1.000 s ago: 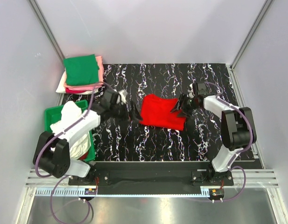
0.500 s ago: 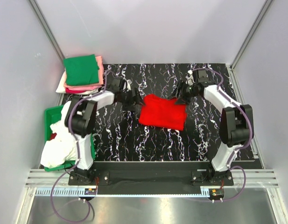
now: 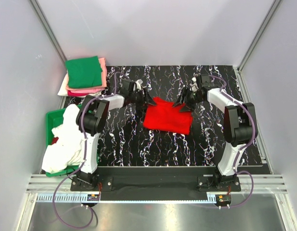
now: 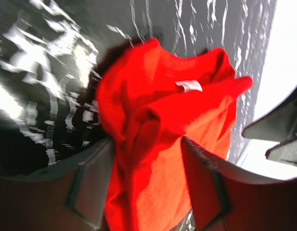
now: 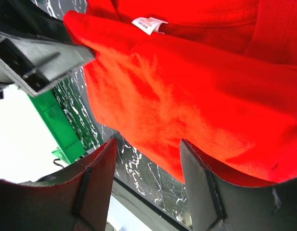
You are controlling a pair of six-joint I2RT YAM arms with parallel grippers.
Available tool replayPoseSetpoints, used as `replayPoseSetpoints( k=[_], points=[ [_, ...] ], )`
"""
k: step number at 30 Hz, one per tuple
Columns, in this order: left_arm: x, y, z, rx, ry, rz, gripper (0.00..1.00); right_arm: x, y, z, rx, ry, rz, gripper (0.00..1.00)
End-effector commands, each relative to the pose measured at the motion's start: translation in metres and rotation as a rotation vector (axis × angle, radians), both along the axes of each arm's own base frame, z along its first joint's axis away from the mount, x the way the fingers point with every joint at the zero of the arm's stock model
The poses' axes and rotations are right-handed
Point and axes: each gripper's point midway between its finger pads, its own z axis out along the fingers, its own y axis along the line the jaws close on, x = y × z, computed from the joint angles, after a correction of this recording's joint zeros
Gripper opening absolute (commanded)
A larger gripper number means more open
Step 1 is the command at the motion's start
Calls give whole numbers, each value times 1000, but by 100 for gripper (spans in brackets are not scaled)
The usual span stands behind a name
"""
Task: Fold and stack the t-shirts
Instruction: Neatly place the folded tshirt to the corner
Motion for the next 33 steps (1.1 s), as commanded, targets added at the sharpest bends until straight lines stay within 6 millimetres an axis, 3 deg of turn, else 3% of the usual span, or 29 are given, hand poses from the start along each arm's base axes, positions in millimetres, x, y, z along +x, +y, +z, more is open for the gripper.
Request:
replayPoseSetpoints(
  k=[1,2,3,6,7,12,14,15,17,18,19,20,22,23,25,27,28,33],
  points=[
    [-36,-6,-41,36,89,-37,55,-1,4,2,20,-25,16,62],
    [-44,-8,-45,29,99,-47,51,-2,5,0,29,-20,15,62],
    [-45,-11,-42,15,90,-55,35,-6,6,-3,34,-9,15,62],
    [-47,-20,-37,-26,91,-82,13,-11,8,-10,56,8,16,62],
    [-47,-22,-33,-43,90,-89,0,-12,9,-10,63,5,17,62],
    [-35,-11,1,-44,34,-104,0,-27,3,3,54,-31,1,62],
    [-29,4,14,-43,39,-92,0,-30,2,23,64,-89,-22,62],
    [-27,11,16,-31,28,-99,0,-38,0,22,62,-83,-29,62],
    [-11,26,33,-22,-1,-89,0,-46,-1,40,81,-126,-41,63],
    [-14,35,33,6,7,-104,0,-55,-2,37,82,-114,-43,63],
    [0,44,47,14,-29,-96,0,-58,-3,40,88,-118,-51,63],
    [4,51,48,41,-36,-94,0,-64,-2,52,101,-146,-49,63],
    [5,69,49,102,-24,-123,0,-77,-4,52,111,-140,-55,63],
    [18,73,65,118,-69,-125,0,-83,-4,63,124,-170,-53,63],
    [19,92,58,182,-45,-139,0,-98,-5,63,135,-163,-49,64],
    [36,111,76,226,-87,-118,0,-113,-7,74,140,-192,-43,64],
    [36,119,74,238,-79,-107,0,-116,-8,71,136,-179,-42,65],
    [66,153,118,245,-184,-24,0,-138,-10,81,147,-195,-29,66]
  ],
)
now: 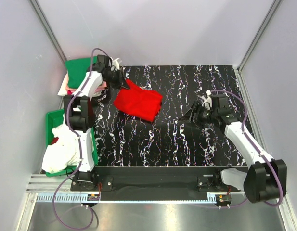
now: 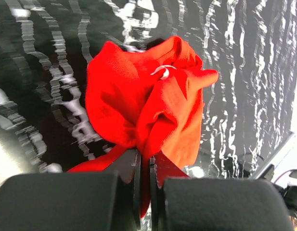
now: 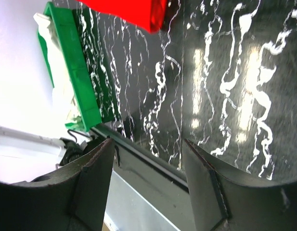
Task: Fold and stack the t-shirts
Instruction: Neatly place the folded tshirt to the corner
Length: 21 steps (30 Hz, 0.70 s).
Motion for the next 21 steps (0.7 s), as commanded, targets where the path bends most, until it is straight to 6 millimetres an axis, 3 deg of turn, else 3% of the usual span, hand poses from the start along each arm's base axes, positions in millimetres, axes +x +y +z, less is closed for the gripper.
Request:
replayPoseSetpoints(
  k=[1,4,6,7,11,21],
  points=[
    [13,33,32,36,-68,35,0,-19,2,10,19,0,28,66],
    [33,46,57,5,-146,43,0,-25,0,10,11,-5,32,66],
    [41,52,58,1,-146,55,0,-29,0,9,15,-4,37,66],
    [51,63,77,-4,-192,78,0,-30,0,8,13,-2,41,66],
    [69,86,100,-31,-261,144,0,-34,-2,-2,-11,17,54,66],
    [87,121,155,-123,-374,214,0,-39,-8,-35,-70,75,68,66]
  ],
)
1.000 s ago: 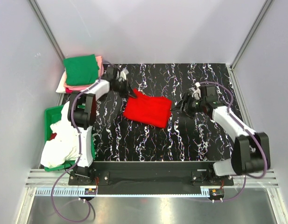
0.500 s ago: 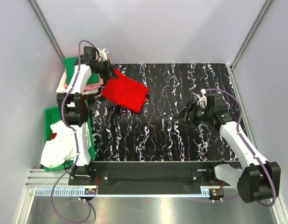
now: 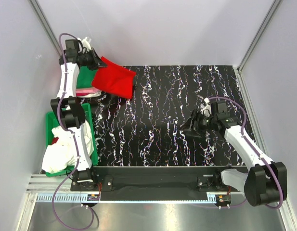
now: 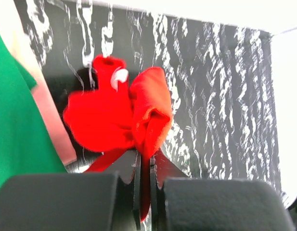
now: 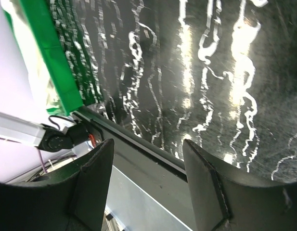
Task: Fold and stack the t-shirts
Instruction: Neatly place the folded tshirt to the corner
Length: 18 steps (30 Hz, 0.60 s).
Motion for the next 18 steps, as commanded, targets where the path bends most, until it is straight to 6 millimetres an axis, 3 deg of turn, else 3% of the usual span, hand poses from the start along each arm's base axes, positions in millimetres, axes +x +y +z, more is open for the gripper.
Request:
replayPoseSetpoints(
  k=[1,8,18],
  points=[
    [9,1,66,-58,-167,-24,0,-2,-2,-15,-32,16,17,66],
    [6,27,112,-102,-263,21,0,-2,-2,-28,-37,47,17,66],
    [-5,53,141,-140,-323,41,0,0,-3,-39,-47,69,16,66]
  ],
)
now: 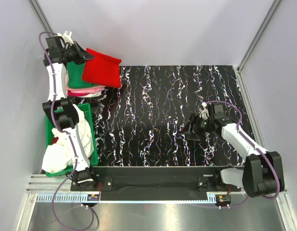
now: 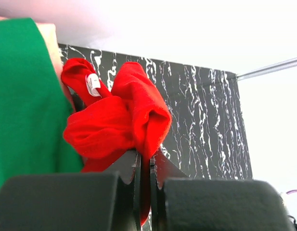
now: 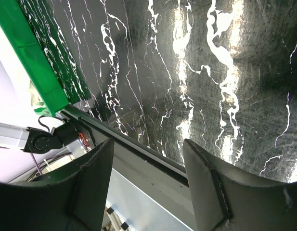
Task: Fold and stack the t-shirts
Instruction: Neatly place the folded tshirt to the corner
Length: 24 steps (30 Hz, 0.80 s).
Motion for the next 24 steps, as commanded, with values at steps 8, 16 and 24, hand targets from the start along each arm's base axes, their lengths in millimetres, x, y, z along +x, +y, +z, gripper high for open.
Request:
replayPoseSetpoints(
  k=[8,16,24],
  points=[
    [-23,15,104,-11,-246,3,0,5,1,-2,-5,-36,18,66],
    [-18,41,94,-8,-228,62,0,6,2,-7,-6,-23,21,66],
    [-22,70,101,-2,-243,128,0,9,2,-11,-5,-13,23,66]
  ],
)
